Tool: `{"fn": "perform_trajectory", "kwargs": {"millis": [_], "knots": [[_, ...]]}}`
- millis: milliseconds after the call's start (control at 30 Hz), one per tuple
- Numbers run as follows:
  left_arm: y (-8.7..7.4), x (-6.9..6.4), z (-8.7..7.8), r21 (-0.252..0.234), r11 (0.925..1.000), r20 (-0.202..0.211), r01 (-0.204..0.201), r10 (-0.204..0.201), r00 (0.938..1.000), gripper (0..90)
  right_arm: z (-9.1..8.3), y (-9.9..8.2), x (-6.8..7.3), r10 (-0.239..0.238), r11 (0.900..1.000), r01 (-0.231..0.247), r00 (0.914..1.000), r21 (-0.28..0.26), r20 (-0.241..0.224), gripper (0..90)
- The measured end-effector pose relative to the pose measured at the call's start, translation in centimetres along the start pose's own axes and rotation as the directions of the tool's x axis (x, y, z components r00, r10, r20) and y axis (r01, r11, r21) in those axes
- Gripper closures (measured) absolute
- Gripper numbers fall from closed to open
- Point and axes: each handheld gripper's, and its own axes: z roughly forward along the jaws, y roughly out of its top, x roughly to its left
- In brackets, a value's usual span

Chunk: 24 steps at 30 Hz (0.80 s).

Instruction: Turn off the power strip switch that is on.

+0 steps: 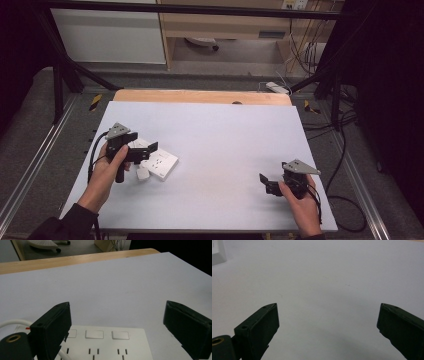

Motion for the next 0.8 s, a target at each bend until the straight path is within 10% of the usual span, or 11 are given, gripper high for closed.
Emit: {"fn": "perform_trajectory", "kwargs": {"millis": [800], "knots": [[-1.2,0.0,-4.8,-0.048,0.9986,0.004,0.022,-0.021,0.9998,6.7,0.1,0.0,0.0,-0.003,1.0,0.003,1.0,0.004,0.002,4.5]]}}
